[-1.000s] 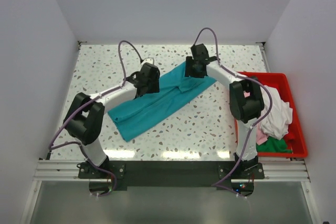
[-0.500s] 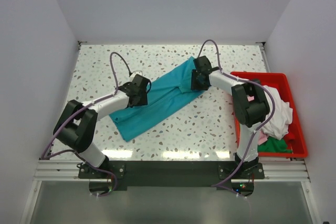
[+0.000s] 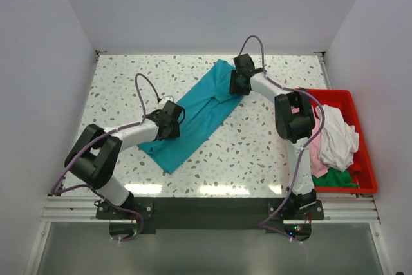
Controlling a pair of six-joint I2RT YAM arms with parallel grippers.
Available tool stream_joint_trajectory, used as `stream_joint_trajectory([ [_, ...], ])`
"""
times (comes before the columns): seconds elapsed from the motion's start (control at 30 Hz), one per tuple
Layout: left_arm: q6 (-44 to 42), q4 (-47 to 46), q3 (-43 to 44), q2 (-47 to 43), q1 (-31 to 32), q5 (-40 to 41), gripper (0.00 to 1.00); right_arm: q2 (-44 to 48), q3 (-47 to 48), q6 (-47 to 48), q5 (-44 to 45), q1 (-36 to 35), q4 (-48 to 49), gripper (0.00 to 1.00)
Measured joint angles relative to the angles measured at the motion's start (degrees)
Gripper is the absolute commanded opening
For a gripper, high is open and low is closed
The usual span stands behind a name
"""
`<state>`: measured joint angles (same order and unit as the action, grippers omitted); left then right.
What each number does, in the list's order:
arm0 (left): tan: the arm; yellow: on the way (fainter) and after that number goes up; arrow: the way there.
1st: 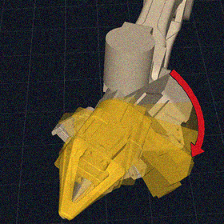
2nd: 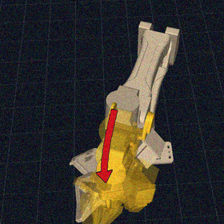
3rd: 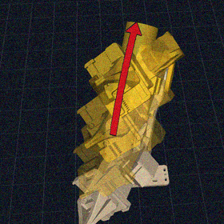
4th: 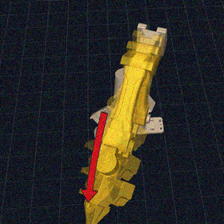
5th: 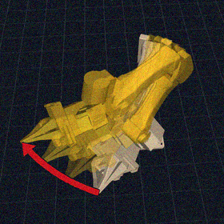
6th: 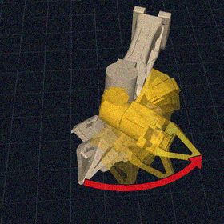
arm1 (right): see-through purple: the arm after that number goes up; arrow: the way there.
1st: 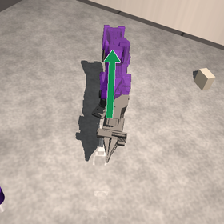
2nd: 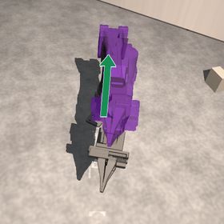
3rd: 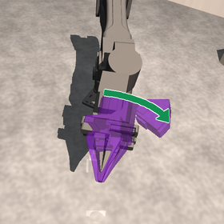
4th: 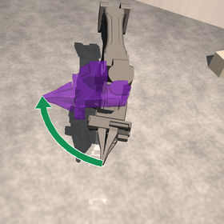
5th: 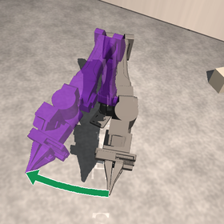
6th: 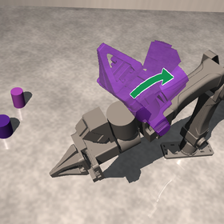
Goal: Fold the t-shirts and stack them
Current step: Fold the tshirt
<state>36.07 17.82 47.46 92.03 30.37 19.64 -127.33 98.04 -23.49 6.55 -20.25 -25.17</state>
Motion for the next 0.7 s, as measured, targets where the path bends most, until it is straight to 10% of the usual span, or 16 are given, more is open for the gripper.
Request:
stream_joint_trajectory([
  [0.3, 13.05, -12.92, -1.38, 1.64, 12.28, -5.49, 0.52, -17.35, 27.74, 5.03, -4.98, 1.64, -1.25, 0.55],
  [0.7, 17.16, -8.9, 6.16, 1.79, 16.92, -11.26, 0.63, -16.92, 32.65, 9.79, -5.97, 1.22, -5.35, 0.82],
])
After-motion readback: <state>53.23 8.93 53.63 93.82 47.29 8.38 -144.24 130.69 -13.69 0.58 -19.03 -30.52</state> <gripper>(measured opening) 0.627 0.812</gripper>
